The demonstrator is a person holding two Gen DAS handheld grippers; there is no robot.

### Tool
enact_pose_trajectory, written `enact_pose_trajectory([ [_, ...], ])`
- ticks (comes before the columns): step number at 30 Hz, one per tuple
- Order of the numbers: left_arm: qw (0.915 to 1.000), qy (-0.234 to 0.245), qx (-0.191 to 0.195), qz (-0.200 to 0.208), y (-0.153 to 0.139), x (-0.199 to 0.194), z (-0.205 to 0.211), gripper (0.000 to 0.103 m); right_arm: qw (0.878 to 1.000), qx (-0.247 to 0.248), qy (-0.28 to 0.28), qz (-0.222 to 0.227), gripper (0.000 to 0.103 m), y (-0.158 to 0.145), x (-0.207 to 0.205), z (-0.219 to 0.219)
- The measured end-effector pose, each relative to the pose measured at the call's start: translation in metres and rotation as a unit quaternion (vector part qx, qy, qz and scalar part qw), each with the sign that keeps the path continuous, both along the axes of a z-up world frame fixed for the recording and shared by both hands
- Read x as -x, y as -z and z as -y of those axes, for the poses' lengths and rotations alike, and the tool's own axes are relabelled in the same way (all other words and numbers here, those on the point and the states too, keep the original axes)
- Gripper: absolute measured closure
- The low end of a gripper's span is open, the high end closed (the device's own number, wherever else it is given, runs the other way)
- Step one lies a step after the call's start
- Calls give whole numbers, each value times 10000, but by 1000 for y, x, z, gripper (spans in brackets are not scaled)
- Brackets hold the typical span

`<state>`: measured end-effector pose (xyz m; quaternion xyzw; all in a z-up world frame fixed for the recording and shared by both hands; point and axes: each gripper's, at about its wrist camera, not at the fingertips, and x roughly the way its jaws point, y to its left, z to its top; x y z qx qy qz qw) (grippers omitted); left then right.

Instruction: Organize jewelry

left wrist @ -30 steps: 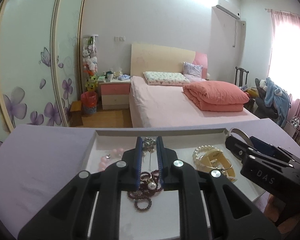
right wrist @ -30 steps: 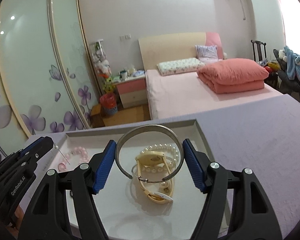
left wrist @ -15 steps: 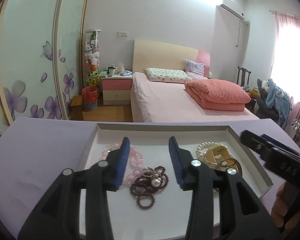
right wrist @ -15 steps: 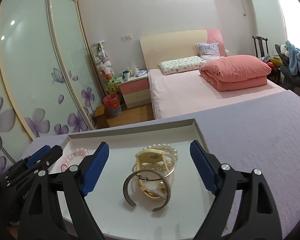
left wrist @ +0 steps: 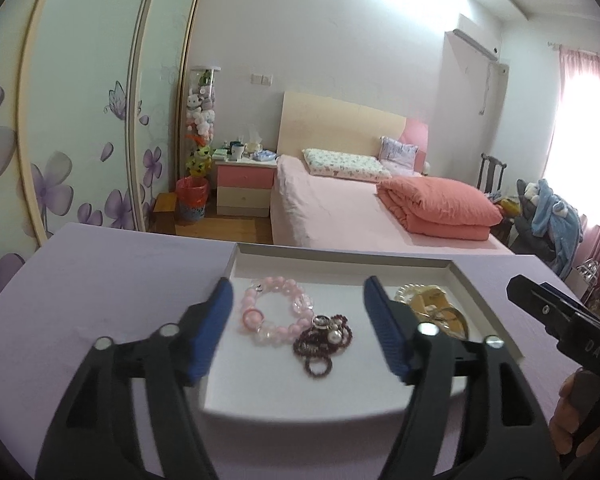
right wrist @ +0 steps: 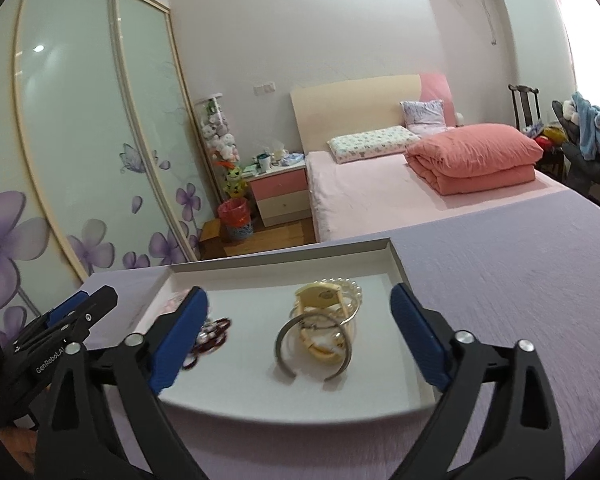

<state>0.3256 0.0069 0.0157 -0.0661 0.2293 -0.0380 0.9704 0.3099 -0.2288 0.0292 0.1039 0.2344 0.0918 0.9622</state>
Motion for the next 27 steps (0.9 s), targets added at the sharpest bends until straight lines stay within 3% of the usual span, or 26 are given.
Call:
enact_pose_trajectory([
  [3,9999,30,19,143,-6,26,-2,13,9999,33,-2,100,2,-6,23,-1],
  [6,9995,180,68,237,-9,58,-4,5,9998,47,-12,191,2,-10,51,-1],
  [11,9986,274,86,445,-12,116,-8,4,9991,173,-21,384,2,-9,97,-2],
  [17,9972,37,-159,728,-7,177,-7,4,9982,345,77,491,2,2,136,0],
  [27,9959,-150,-136,885,4,223,-8,4,9970,600,113,473,2,27,167,2],
])
